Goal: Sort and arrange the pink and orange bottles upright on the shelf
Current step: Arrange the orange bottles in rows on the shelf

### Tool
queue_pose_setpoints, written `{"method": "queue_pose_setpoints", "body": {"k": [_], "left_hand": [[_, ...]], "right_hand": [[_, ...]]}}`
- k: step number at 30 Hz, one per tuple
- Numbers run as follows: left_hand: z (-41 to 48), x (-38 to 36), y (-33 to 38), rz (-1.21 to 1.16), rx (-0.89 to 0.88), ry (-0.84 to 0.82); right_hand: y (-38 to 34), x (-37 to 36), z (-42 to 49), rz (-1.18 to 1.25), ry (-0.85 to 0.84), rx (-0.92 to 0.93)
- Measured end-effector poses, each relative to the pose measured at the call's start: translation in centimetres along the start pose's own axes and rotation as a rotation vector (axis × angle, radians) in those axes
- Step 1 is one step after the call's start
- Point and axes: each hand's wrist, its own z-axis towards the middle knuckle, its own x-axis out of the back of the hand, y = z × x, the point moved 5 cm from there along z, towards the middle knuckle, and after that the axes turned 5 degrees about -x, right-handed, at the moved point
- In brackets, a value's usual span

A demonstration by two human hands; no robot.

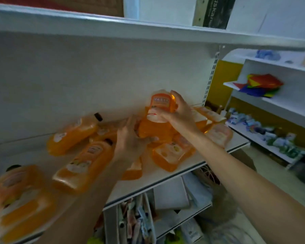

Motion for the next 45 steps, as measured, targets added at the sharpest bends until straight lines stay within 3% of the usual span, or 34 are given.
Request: {"method": "queue_pose_setpoints", "body": {"k": [5, 13, 20, 25, 28, 32, 35, 40, 45], "left_hand": [[2.4, -6.0, 1.3, 0.063, 0.013, -0.004], [5.9, -11.3, 1.7, 0.249, 0.031, 0.009], [7.0, -14.3, 1.3, 0.502, -0.016, -0.029], [7.7, -14.1, 0.9, 0.521, 0.011, -0.112], [7.6, -12.7, 1.0, 0.453, -0.004, -0.12], [6.7, -9.7, -0.3, 0.373, 0.031, -0.139], [5.4, -6.9, -1.5, 0.35, 0.058, -0.117], [1.6, 0.3, -3.0, 0.348, 0.075, 0.002], [-2.7, 9.6, -6.4, 0.449, 0.21, 0.076]], "right_hand": [[3.4, 5.0, 3.3, -0.06, -0.079, -0.036], [7.6, 6.3, 8.9, -0.006, -0.198, -0.119], [9.5, 5.8, 12.1, -0.159, -0.46, -0.189], [9.5, 6.1, 12.7, -0.251, -0.416, -0.153], [9.0, 6.7, 12.4, -0.257, -0.341, -0.109], [5.1, 6.0, 11.7, -0.315, -0.261, 0.103], [1.2, 2.7, 10.3, -0.28, -0.338, 0.234], [-2.0, -5.7, 7.2, -0.247, -0.482, 0.304], [-3.6, -13.8, 3.5, -0.23, -0.573, 0.279]]}}
